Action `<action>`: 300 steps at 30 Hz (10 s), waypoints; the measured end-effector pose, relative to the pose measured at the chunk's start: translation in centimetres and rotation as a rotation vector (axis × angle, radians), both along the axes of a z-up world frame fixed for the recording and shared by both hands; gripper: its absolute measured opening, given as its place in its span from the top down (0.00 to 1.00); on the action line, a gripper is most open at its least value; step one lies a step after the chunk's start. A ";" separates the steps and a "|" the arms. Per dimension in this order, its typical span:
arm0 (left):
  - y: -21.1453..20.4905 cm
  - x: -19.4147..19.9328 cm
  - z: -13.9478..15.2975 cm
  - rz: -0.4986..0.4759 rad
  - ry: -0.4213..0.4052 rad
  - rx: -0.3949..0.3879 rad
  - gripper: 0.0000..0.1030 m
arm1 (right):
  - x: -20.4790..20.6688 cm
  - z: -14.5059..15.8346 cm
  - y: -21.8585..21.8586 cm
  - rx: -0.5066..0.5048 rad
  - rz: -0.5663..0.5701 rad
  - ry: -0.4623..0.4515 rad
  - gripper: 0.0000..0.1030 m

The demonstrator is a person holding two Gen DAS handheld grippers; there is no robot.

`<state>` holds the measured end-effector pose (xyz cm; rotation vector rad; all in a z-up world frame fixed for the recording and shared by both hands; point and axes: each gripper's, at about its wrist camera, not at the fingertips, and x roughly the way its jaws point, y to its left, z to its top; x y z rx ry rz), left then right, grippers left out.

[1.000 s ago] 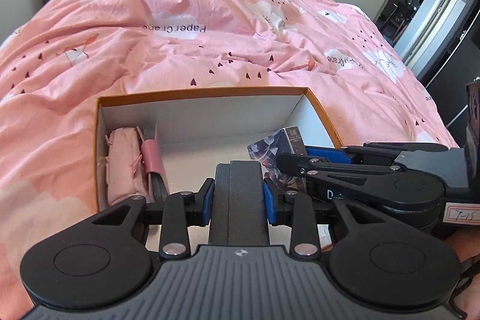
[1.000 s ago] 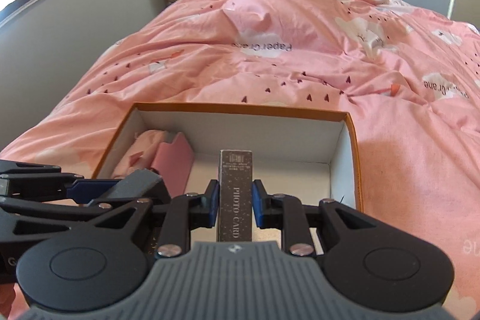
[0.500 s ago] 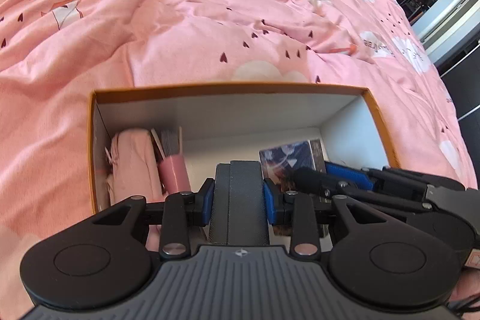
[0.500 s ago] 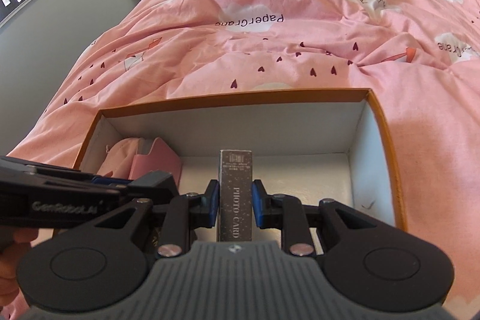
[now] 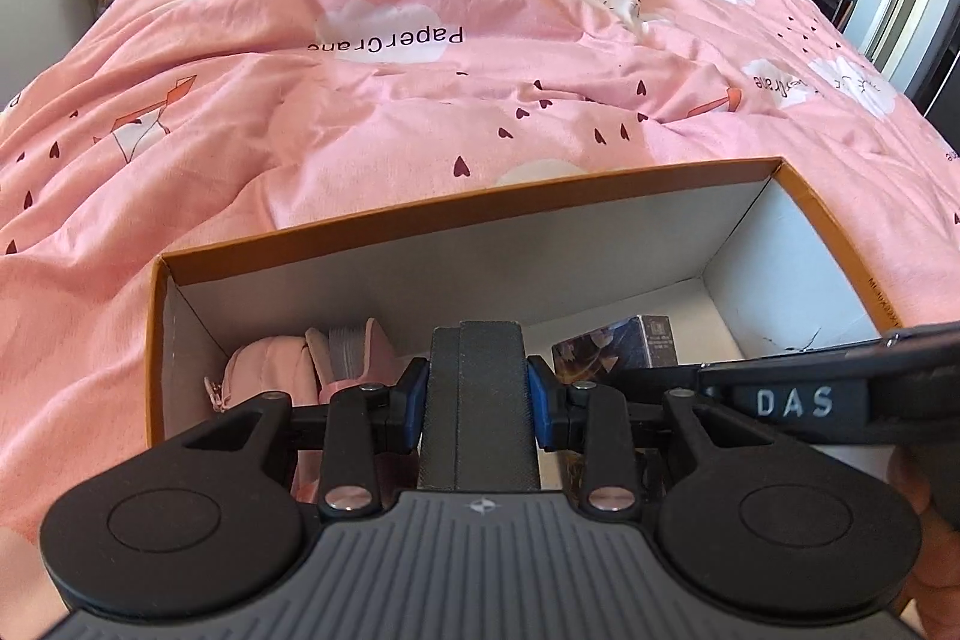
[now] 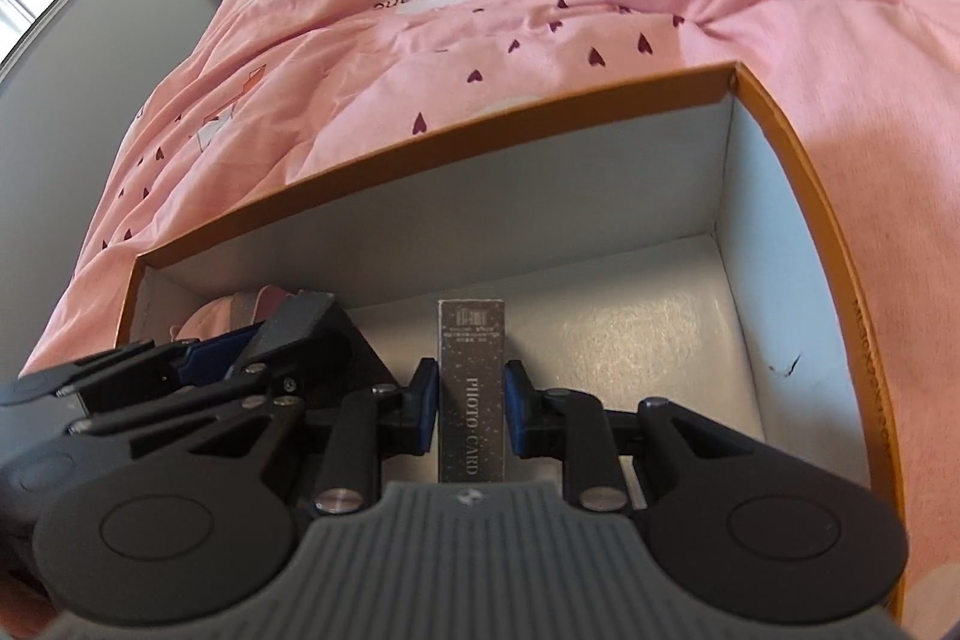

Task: Organize objects
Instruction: 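Lower the dark grey box into the orange box with the left gripper while the right holds its box, then set the PHOTO CARD box beside the grey box and open both grippers, then withdraw both grippers from the orange box toward the plush toys, then grasp the brown-white plush dog with the left gripper while the right grasps the white plush, then carry both plush toys over the orange box and lower them inside, then open both grippers to release the plush toys into the box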

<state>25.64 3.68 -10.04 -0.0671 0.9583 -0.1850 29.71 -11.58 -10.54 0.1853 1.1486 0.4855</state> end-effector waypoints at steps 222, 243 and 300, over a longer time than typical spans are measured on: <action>-3.1 -20.9 2.7 -0.019 0.114 -0.127 0.36 | -23.9 4.0 -9.6 -0.093 0.134 -0.100 0.43; -2.8 -14.7 10.6 -0.065 -0.130 -0.160 0.36 | -16.9 13.5 -8.2 -0.010 0.172 -0.375 0.43; -2.0 -1.1 0.9 -0.150 -0.026 -0.117 0.26 | 0.1 1.8 -1.2 -0.313 0.226 -0.225 0.41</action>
